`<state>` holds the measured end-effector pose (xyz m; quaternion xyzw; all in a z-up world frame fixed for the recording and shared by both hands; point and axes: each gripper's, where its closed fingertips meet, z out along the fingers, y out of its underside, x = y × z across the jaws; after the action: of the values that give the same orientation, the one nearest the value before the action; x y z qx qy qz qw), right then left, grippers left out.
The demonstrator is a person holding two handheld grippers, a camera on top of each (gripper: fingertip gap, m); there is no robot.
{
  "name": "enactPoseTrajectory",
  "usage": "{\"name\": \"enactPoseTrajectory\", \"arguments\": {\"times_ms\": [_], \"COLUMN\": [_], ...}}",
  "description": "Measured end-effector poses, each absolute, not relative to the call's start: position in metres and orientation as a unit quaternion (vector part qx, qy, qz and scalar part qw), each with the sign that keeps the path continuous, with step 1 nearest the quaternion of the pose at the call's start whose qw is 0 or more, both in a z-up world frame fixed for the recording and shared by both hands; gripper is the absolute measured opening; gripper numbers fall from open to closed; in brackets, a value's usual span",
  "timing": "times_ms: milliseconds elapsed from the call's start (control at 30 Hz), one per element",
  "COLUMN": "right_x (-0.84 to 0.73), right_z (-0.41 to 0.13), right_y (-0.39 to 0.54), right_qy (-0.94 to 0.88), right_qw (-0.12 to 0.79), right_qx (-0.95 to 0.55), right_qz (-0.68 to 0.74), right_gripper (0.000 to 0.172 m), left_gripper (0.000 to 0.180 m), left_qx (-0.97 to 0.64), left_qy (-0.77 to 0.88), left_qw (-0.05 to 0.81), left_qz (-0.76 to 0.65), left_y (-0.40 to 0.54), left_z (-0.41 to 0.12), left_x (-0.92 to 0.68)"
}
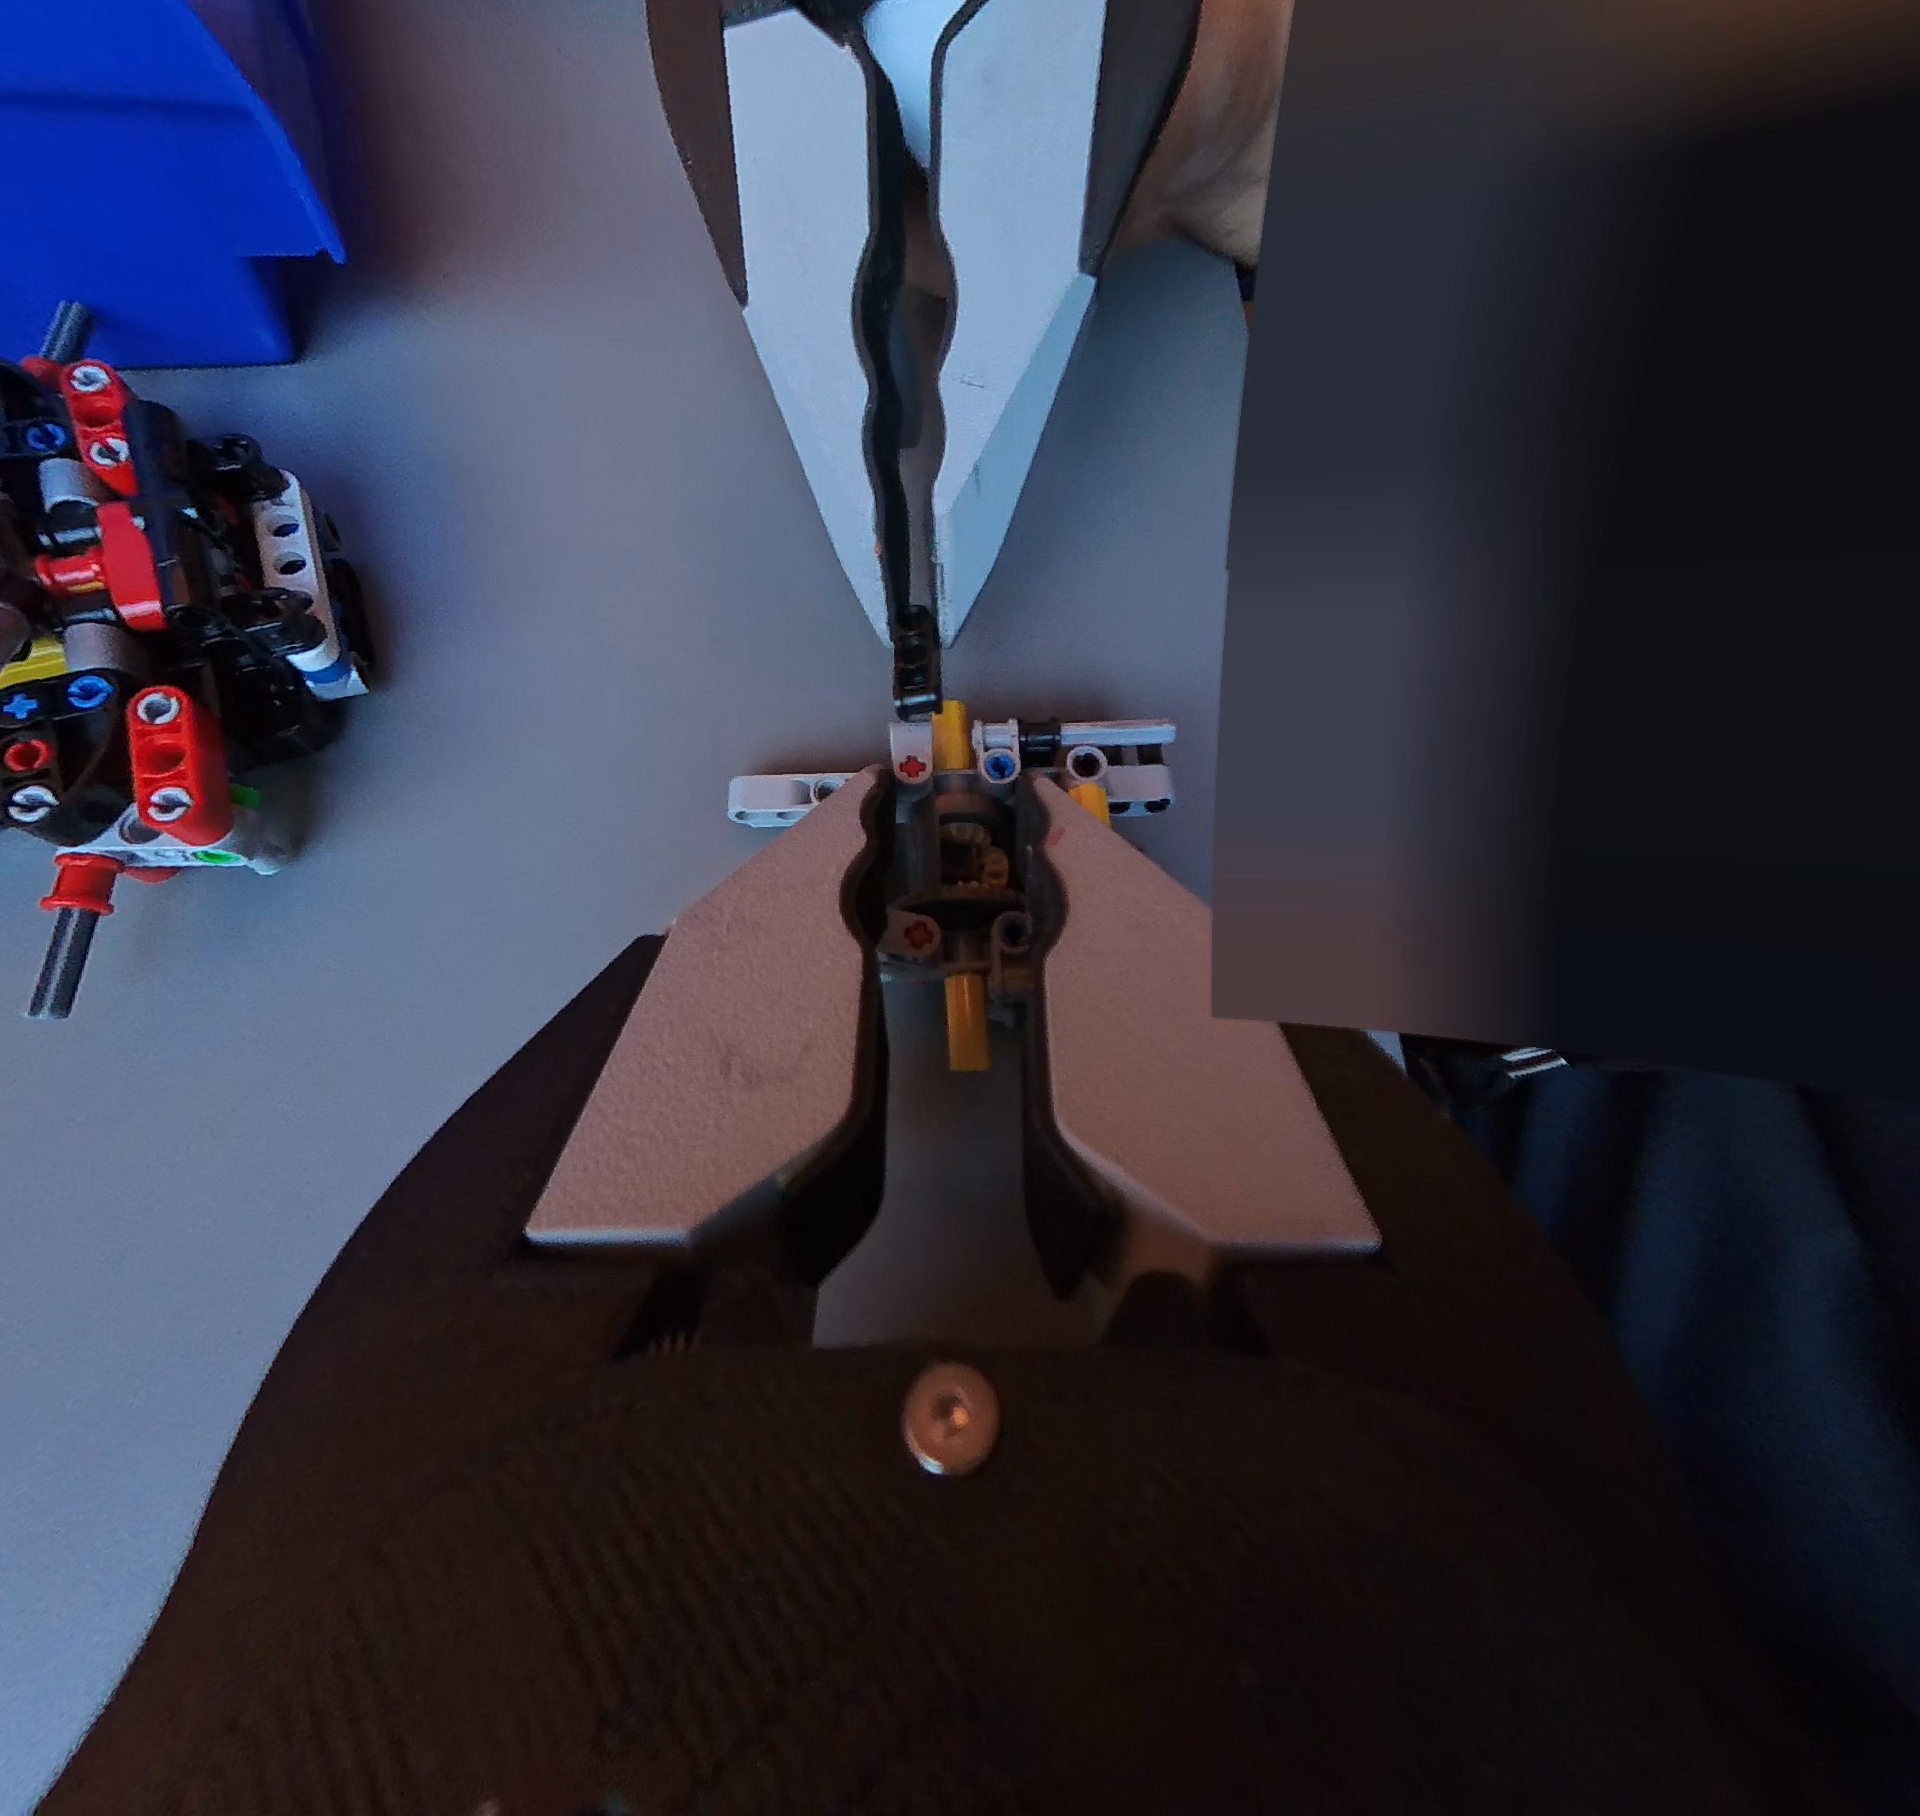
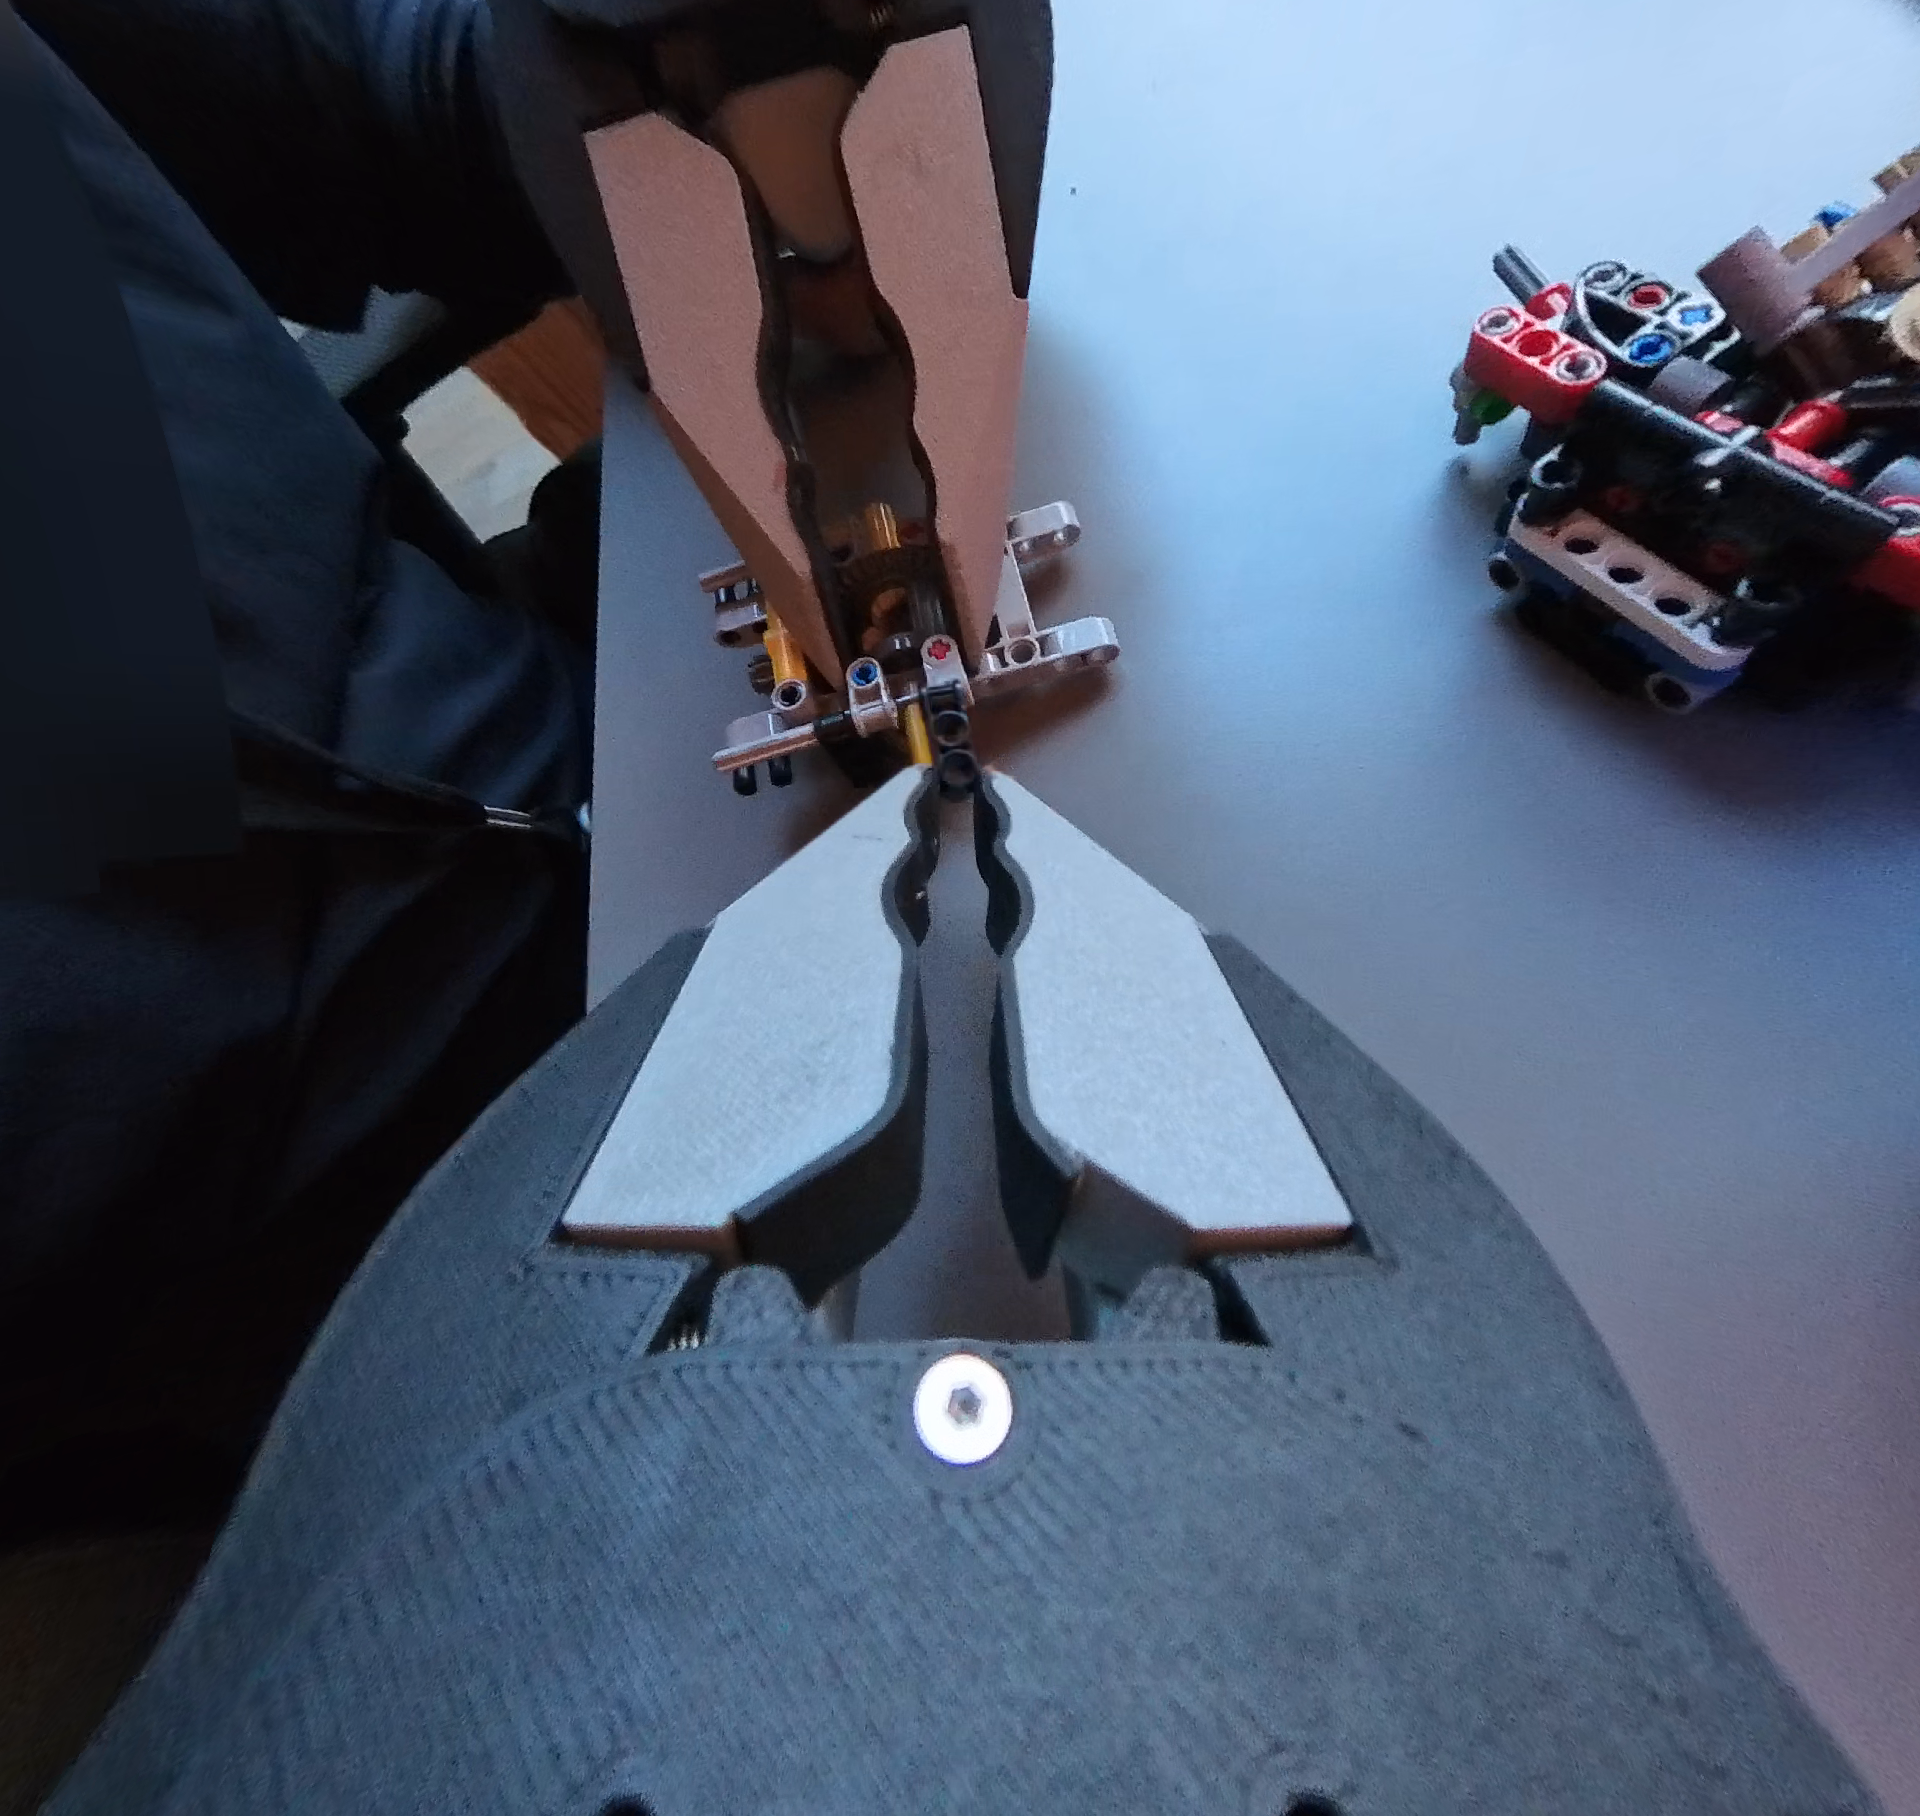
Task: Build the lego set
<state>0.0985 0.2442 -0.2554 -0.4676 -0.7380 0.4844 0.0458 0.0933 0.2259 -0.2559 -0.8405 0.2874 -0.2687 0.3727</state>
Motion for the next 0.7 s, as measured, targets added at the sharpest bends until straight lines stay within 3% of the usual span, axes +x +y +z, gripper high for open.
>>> {"name": "enactPoseTrajectory", "arguments": {"times_ms": [33, 333, 700], "right_x": [0.098, 0.0992, 0.1018], "right_z": [-0.2555, -0.2537, -0.2506], "right_y": [0.2449, 0.2456, 0.2431], "right_qy": [-0.733, -0.658, -0.655], "right_qw": [0.039, -0.07, -0.072], "right_qx": [-0.473, -0.526, -0.521], "right_qz": [0.487, 0.534, 0.543], "right_gripper": [0.003, 0.003, 0.003], "left_gripper": [0.02, 0.02, 0.02], "left_qx": [-0.841, -0.841, -0.841], "left_qy": [0.285, 0.281, 0.279], "left_qw": [0.371, 0.368, 0.367], "left_qz": [-0.272, -0.28, -0.283], "left_y": [0.2261, 0.2263, 0.2263], "left_z": [-0.2558, -0.2557, -0.2558], "left_x": [0.0933, 0.093, 0.0928]}}
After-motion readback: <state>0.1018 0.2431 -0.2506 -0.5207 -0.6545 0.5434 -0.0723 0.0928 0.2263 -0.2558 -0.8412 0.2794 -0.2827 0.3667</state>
